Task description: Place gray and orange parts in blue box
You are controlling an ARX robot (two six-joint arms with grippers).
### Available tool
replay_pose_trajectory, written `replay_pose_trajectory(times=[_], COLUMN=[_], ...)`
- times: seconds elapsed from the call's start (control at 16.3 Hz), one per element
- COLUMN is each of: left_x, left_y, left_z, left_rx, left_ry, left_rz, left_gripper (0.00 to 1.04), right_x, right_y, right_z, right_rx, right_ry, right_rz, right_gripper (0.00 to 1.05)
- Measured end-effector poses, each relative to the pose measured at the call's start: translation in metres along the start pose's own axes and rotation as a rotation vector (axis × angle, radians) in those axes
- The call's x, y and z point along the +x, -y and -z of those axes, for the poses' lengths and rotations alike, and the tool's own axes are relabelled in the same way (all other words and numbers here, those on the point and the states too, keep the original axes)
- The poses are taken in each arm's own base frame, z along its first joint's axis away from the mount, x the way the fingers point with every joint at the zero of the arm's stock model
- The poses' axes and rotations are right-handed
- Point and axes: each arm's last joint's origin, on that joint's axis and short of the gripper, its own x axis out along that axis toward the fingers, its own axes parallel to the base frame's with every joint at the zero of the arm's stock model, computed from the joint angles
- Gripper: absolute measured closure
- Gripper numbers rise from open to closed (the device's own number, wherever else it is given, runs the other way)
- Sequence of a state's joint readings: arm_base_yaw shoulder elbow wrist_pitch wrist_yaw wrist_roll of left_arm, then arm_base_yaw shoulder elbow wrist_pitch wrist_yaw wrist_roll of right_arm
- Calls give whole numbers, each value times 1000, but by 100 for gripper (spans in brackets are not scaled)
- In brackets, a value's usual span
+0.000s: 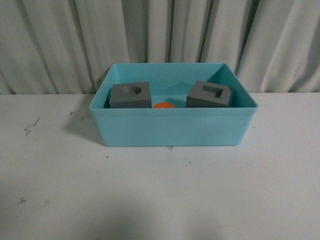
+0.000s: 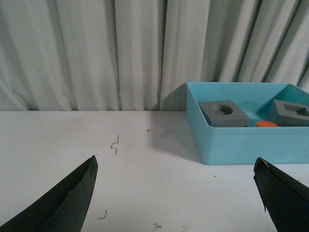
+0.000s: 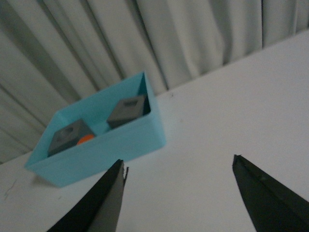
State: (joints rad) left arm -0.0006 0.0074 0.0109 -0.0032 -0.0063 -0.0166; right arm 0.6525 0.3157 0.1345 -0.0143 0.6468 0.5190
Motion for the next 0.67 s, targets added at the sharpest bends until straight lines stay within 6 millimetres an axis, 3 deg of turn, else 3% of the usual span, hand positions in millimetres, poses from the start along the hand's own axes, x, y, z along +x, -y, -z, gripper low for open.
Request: replay_pose_trajectory(times=[0.06, 0.31, 0.67], left_x=[0, 0, 0], left_y=[0, 0, 0], left_z=[0, 0, 0], left_rx=[1, 1, 1], left_ry=[0, 0, 1], left_rz=[6, 6, 6], left_gripper=[7, 7, 7], right_x=[-1, 1, 2], right_y=[14, 33, 51], right_z=[-10, -8, -5], right_rx=[-229, -377, -394], right_ry=[153, 148, 155], right_rz=[-38, -28, -46], right_gripper=[57, 103, 103])
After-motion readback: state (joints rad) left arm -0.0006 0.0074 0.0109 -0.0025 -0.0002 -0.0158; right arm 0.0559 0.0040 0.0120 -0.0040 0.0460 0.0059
